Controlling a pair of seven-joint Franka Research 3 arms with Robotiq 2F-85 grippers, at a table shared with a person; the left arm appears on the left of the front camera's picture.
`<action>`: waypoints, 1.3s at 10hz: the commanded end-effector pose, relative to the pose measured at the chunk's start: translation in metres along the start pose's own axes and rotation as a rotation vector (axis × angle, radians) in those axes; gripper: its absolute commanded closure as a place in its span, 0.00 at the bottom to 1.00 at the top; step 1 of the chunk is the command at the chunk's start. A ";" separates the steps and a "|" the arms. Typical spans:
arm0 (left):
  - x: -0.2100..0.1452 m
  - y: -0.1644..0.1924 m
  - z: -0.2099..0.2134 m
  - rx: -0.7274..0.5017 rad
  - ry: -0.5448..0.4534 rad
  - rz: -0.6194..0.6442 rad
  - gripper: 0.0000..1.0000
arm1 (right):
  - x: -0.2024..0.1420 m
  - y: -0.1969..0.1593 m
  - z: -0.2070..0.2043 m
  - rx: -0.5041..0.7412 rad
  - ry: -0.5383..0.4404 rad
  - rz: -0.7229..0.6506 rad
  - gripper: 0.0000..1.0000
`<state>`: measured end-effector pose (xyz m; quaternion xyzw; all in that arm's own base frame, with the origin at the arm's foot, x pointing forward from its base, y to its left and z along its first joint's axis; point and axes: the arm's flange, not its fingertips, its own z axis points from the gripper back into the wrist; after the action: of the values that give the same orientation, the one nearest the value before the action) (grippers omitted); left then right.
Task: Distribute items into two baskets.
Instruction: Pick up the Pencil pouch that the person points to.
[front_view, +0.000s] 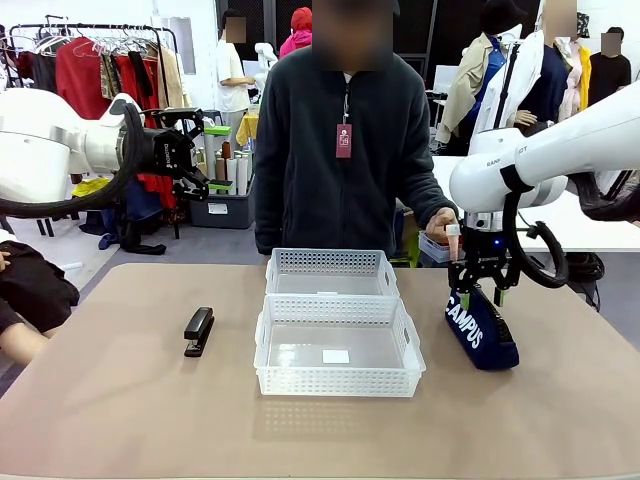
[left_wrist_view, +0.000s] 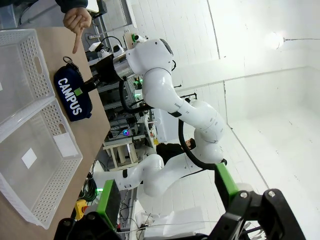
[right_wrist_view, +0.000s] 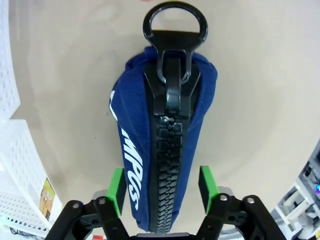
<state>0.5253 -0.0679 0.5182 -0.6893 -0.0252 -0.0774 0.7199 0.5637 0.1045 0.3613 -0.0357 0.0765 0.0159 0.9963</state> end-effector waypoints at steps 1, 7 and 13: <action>0.000 -0.002 0.000 -0.001 -0.001 -0.003 0.00 | -0.011 -0.004 0.002 0.037 -0.028 0.026 0.75; 0.000 -0.002 0.000 -0.001 -0.001 -0.003 0.00 | -0.021 -0.008 0.019 0.065 -0.033 -0.011 1.00; 0.000 -0.002 0.000 -0.001 -0.001 -0.003 0.00 | -0.047 -0.001 0.105 0.113 -0.096 -0.077 1.00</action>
<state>0.5253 -0.0679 0.5181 -0.6893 -0.0252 -0.0773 0.7199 0.5382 0.1061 0.4514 0.0066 0.0295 -0.0096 0.9995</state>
